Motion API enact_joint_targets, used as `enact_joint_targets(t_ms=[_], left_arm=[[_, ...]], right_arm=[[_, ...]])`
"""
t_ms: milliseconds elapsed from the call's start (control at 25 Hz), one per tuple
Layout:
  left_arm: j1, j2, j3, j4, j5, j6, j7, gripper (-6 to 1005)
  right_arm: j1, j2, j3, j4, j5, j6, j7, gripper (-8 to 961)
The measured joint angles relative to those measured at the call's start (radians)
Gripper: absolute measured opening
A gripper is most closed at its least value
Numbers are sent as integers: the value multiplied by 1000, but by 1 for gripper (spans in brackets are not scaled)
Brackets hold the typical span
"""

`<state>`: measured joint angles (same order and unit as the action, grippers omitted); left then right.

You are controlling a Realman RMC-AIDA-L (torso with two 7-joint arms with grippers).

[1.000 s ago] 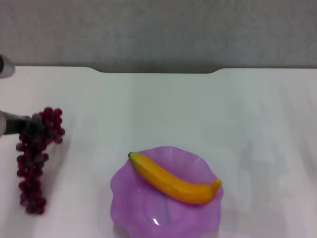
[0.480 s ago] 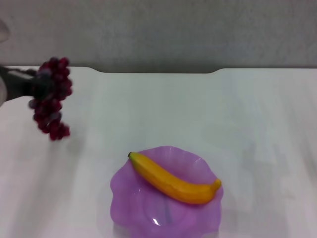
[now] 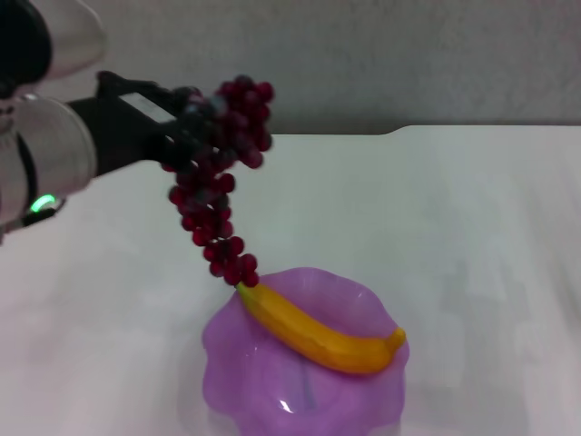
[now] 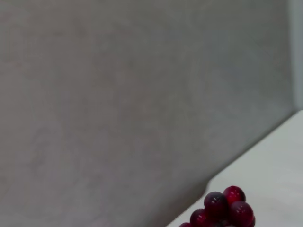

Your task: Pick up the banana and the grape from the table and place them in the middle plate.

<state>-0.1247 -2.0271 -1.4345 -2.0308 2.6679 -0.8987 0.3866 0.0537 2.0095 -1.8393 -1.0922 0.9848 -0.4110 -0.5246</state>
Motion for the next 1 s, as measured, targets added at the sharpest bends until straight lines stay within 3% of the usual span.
enact_joint_targets(t_ms=[440, 1000], left_arm=[[-11, 2, 53, -19, -173, -107, 56, 229], [-10, 2, 117, 46, -210, -180, 65, 217]], right_arm=[[0, 0, 2, 10, 0, 7, 0, 625], [2, 0, 4, 11, 0, 12, 0, 626]])
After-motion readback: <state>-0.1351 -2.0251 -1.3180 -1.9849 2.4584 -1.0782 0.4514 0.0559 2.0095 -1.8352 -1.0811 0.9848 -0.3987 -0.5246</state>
